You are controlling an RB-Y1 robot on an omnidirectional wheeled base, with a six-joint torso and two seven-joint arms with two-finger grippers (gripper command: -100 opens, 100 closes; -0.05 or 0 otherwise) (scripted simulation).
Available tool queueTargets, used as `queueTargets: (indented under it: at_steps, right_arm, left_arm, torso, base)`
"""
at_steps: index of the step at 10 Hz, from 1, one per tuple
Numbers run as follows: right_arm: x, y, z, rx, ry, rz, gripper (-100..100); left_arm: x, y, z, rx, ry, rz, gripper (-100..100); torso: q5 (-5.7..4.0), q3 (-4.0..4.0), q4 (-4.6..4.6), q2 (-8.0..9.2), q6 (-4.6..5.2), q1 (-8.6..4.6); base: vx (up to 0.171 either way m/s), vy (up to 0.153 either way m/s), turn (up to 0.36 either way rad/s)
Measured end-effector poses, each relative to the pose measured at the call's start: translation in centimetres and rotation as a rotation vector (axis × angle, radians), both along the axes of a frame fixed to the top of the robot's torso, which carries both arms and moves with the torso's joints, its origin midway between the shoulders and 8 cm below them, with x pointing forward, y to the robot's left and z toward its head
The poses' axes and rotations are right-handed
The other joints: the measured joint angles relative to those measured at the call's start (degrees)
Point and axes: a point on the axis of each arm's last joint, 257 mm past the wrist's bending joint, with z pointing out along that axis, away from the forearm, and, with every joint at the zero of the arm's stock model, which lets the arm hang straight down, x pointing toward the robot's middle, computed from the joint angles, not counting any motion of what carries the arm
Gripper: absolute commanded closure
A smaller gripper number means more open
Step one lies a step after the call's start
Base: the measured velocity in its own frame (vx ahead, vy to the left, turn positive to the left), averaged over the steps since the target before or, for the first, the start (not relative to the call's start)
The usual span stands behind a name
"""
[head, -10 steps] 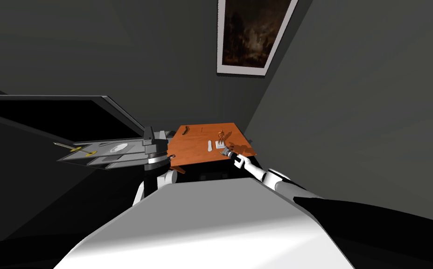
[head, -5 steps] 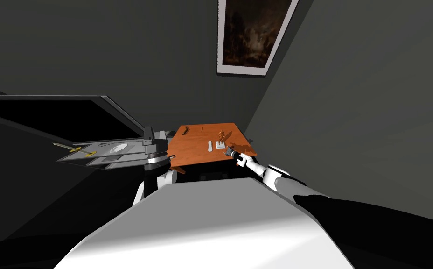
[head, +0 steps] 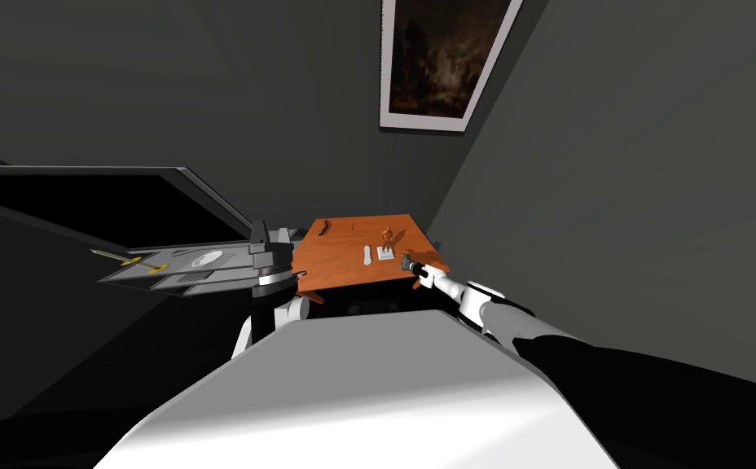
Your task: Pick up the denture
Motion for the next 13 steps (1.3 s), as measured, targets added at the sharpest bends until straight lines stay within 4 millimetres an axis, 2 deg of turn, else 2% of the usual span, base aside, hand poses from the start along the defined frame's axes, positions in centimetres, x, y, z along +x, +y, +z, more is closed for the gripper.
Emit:
queueTargets:
  at_steps: [1,4,6,7,8,12,13]
  right_arm:
    - [0.3,-0.9,-0.1,-0.049,-0.004,0.009,-100]
    - [0.8,-6.6,-0.1,-0.219,-0.015,0.031,-100]
    - [1.2,-8.4,-0.2,-0.283,-0.016,0.035,-100]
    - [1.2,-8.6,-0.2,-0.289,-0.017,0.038,0]
    - [1.2,-8.6,-0.2,-0.288,-0.017,0.037,-100]
    - [0.2,-6.4,-1.4,-0.284,-0.021,0.063,-100]
    - [0.1,-6.4,-1.4,-0.287,-0.021,0.064,100]
  left_arm:
    - [0.0,0.0,0.0,0.000,0.000,0.000,0]
    - [0.0,0.0,0.0,0.000,0.000,0.000,0]
    - [0.0,0.0,0.0,0.000,0.000,0.000,0]
    - [0.0,0.0,0.0,0.000,0.000,0.000,0]
    - [0.0,0.0,0.0,0.000,0.000,0.000,0]
    - [0.0,0.0,0.0,0.000,0.000,0.000,0]
    - [0.0,0.0,0.0,0.000,0.000,0.000,0]
  torso:
    - [0.00,0.01,0.01,0.00,0.00,0.00]
    - [0.00,0.01,0.01,0.01,0.01,-0.02]
    - [0.00,0.01,0.01,0.02,0.00,-0.01]
    - [-0.01,0.02,0.01,0.04,0.00,-0.02]
    - [-0.01,0.03,0.01,0.05,0.00,-0.02]
    - [-0.02,-0.21,-0.08,-0.36,0.00,-0.05]
    - [-0.02,-0.12,-0.05,-0.19,-0.01,-0.05]
  base:
    - [0.012,0.014,0.001]
    - [0.010,0.009,-0.003]
    - [0.003,0.003,0.002]
    - [0.000,0.000,0.000]
    - [0.053,0.001,-0.085]
    - [0.094,-0.005,-0.050]
    - [0.007,0.000,-0.002]
